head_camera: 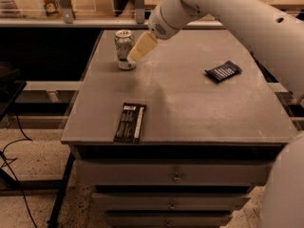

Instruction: Pick 7up can

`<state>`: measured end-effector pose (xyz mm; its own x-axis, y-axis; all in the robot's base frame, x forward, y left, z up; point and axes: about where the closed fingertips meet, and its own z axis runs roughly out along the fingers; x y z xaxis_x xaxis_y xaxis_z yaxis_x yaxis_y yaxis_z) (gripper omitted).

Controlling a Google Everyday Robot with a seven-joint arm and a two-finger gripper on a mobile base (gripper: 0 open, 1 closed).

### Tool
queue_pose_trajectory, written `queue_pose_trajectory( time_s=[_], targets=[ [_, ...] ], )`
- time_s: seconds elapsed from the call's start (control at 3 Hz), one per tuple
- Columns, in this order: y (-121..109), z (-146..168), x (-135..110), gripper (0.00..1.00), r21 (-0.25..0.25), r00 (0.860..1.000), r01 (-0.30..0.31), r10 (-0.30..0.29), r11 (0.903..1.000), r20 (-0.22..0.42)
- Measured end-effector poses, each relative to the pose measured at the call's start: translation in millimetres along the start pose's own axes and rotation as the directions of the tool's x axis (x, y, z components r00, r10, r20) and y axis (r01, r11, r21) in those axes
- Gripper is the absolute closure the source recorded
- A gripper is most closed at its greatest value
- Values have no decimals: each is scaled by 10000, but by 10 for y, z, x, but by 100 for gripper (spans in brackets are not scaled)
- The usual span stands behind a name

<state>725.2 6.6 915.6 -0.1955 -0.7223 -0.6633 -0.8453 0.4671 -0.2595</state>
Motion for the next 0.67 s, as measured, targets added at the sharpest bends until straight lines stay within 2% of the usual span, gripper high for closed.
queue_pose_trajectory(
  time_s=[0.67],
  targets=[
    [34,492,-232,0,-734,9969,-379,428,9966,666]
  ],
)
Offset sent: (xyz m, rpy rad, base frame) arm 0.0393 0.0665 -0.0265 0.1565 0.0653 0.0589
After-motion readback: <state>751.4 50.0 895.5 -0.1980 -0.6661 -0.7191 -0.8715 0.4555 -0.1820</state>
